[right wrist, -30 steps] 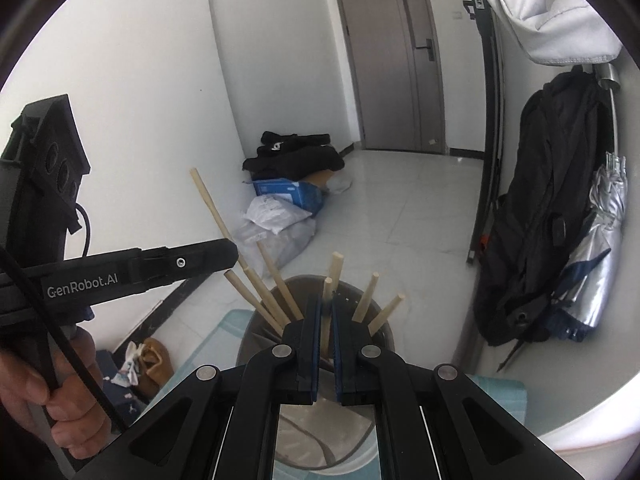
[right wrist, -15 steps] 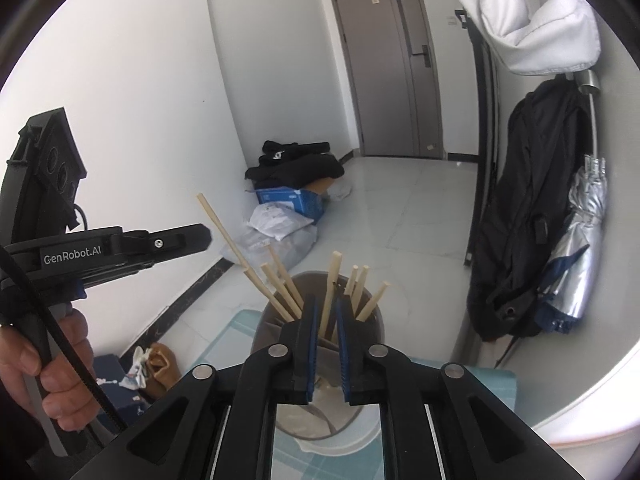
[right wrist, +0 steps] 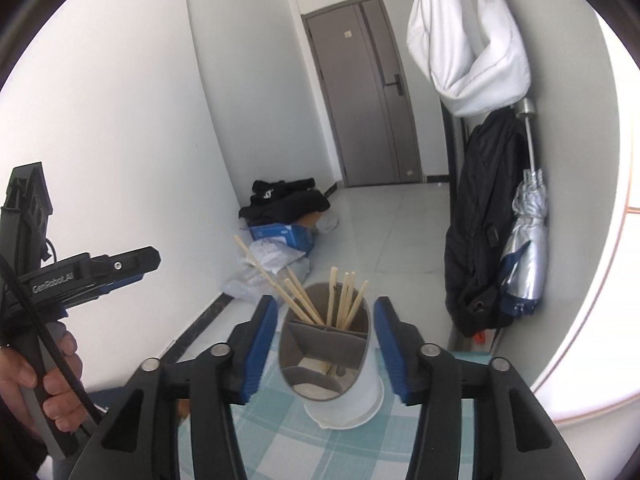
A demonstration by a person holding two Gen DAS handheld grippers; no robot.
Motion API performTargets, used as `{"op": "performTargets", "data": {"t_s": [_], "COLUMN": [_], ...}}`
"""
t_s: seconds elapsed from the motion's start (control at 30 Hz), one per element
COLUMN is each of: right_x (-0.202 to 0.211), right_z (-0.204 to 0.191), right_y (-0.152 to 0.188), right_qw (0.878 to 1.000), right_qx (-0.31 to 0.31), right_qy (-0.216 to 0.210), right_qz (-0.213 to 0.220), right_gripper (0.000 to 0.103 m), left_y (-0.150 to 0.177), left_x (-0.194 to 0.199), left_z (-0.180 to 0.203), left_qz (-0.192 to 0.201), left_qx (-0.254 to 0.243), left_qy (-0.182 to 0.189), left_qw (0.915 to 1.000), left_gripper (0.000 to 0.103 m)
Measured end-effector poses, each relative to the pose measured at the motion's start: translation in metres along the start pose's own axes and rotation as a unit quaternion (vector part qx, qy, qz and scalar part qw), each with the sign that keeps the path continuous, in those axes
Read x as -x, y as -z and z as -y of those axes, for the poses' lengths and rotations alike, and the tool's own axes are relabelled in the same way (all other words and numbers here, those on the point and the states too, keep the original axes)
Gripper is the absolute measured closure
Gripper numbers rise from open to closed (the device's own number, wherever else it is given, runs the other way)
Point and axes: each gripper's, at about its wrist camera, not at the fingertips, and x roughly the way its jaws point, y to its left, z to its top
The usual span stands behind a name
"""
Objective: Organize utensils
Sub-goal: 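Withdraw both open tools up from the holder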
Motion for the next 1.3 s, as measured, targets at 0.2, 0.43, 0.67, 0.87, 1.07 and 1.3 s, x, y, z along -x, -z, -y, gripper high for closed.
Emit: {"op": "performTargets", "data": {"t_s": [0.2,0.43,0.67,0.87,1.07,1.3], "right_x": [0.04,0.078,0.1,0.102,0.101,0.097], "right_z": [-0.01,-0.014,-0.026,-0.031,-0.031,-0.021], "right_y": [0.011,0.033,0.057,0.075,0.088,0.096], "right_qw": [1.0,0.998,0.996,0.995,0.994,0.995], "right_qx": [-0.008,-0.005,0.015,0.018,0.03,0.019], "right_qy": [0.008,0.021,0.038,0.044,0.064,0.076], "right_qz": [0.026,0.054,0.083,0.087,0.088,0.069], "right_gripper": [0.032,0.016,0.002,0.001,0.0,0.0], "left_y": [0.015,0.039,0.063,0.085,0.099,0.104], "left_x": [0.033,0.054,0.059,0.053,0.043,0.038], "left_z": [0.007,0.009,0.008,0.002,-0.004,-0.007], "left_qz": [0.024,0.047,0.065,0.076,0.073,0.064], "left_qx": [-0.009,-0.016,-0.031,-0.036,-0.026,-0.039], "left_qy": [0.003,-0.006,-0.018,-0.023,-0.04,-0.044], "left_qw": [0.9997,0.9988,0.9972,0.9962,0.9962,0.9962], "left_gripper": [0.015,0.005,0.001,0.001,0.001,0.001]}}
